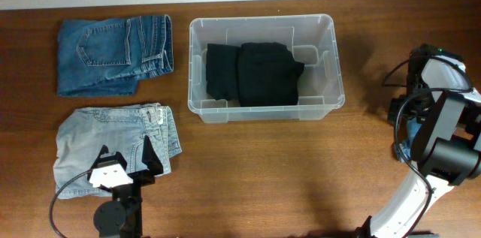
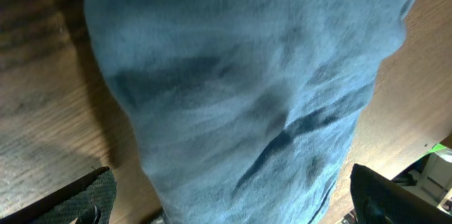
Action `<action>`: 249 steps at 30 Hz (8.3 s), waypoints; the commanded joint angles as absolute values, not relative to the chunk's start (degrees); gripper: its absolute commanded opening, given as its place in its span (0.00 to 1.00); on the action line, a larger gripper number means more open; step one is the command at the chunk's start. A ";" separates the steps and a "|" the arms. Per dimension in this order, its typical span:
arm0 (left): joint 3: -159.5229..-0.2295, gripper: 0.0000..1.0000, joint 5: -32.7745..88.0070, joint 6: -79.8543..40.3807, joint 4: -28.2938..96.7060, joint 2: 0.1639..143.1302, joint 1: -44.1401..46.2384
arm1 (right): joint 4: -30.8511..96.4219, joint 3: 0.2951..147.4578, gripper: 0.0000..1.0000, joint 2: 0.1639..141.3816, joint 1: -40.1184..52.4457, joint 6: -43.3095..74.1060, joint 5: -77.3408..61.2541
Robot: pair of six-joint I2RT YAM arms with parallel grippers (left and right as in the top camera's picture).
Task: Pack container
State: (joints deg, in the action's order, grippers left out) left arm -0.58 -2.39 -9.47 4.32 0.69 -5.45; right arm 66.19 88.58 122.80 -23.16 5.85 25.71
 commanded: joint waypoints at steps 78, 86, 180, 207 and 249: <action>-0.51 0.99 -2.79 -8.97 4.56 0.40 -5.80 | 97.34 156.81 0.04 126.45 -23.40 12.78 -1.76; -0.51 0.99 -2.79 -8.97 4.56 0.40 -5.80 | 97.32 161.53 0.04 121.47 -14.31 12.67 -5.82; -0.51 0.99 -2.79 -8.95 4.56 0.40 -5.80 | 90.78 153.27 0.61 138.04 19.84 21.45 21.08; -0.51 0.99 -2.79 -8.97 4.56 0.40 -5.80 | 73.25 129.01 0.04 140.64 17.26 21.30 12.19; -0.51 0.99 -2.76 -8.97 4.56 0.40 -5.80 | 54.08 122.78 0.04 137.47 12.23 21.30 7.42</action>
